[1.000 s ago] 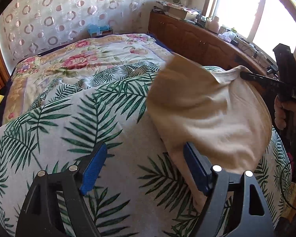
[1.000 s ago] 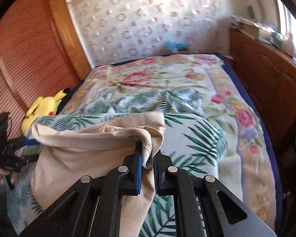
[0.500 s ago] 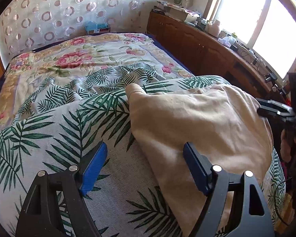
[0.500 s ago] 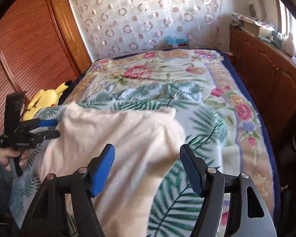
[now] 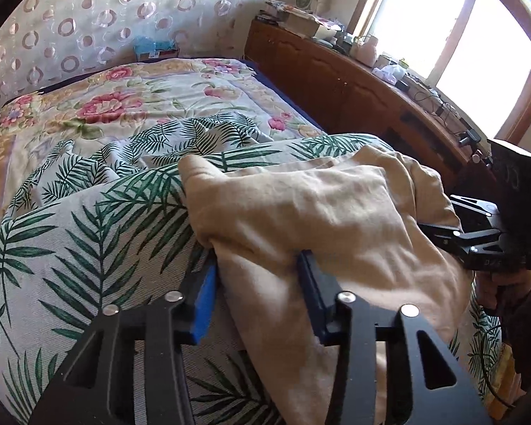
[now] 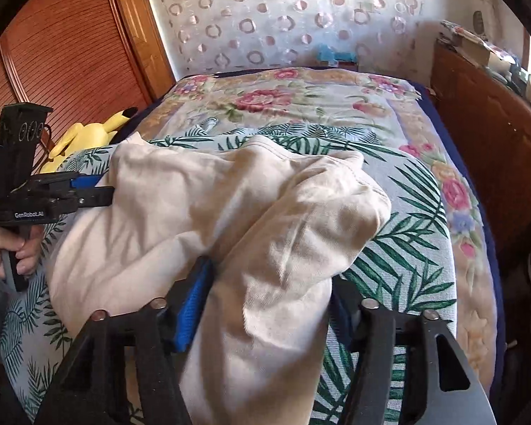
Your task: Fold small clothes
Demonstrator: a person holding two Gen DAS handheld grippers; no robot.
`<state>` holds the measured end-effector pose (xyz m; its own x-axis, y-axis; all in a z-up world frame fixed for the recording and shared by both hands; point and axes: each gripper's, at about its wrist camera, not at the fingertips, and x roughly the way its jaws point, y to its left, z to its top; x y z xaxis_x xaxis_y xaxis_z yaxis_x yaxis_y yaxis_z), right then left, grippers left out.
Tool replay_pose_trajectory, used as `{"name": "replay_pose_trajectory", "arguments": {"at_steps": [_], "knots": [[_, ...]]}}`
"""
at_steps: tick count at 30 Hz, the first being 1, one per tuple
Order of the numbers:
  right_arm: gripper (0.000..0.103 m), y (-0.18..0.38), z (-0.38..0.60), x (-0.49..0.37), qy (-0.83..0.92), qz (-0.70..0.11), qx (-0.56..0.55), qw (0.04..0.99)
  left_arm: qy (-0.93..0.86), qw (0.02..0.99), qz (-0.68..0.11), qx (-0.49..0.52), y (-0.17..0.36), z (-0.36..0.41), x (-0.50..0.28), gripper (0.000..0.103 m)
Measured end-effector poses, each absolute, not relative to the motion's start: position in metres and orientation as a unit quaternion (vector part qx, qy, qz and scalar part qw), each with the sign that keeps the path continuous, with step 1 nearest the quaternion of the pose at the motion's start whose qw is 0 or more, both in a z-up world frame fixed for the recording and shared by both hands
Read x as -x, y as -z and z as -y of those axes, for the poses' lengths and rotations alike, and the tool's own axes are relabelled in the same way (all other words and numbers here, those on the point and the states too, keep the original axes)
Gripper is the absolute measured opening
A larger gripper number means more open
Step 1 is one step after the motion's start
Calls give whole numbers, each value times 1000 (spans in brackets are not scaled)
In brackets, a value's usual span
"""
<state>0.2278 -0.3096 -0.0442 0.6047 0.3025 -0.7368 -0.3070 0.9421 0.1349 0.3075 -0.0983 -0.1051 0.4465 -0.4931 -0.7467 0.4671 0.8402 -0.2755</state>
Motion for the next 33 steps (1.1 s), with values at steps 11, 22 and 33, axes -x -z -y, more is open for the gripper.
{"name": "replay_pose_trajectory", "arguments": {"at_steps": [11,22,33], "knots": [[17,20,311,-217,-212,-355,19,910,291,868,-397,63,69,74,-286,9],[17,-46,191,-252,-335,-276,147,889,176,933,-296,108,11,-61,-216,9],[17,-62,7,-296,-486,-222,270,801,25,948,-268,168,28,-189,-127,9]]}}
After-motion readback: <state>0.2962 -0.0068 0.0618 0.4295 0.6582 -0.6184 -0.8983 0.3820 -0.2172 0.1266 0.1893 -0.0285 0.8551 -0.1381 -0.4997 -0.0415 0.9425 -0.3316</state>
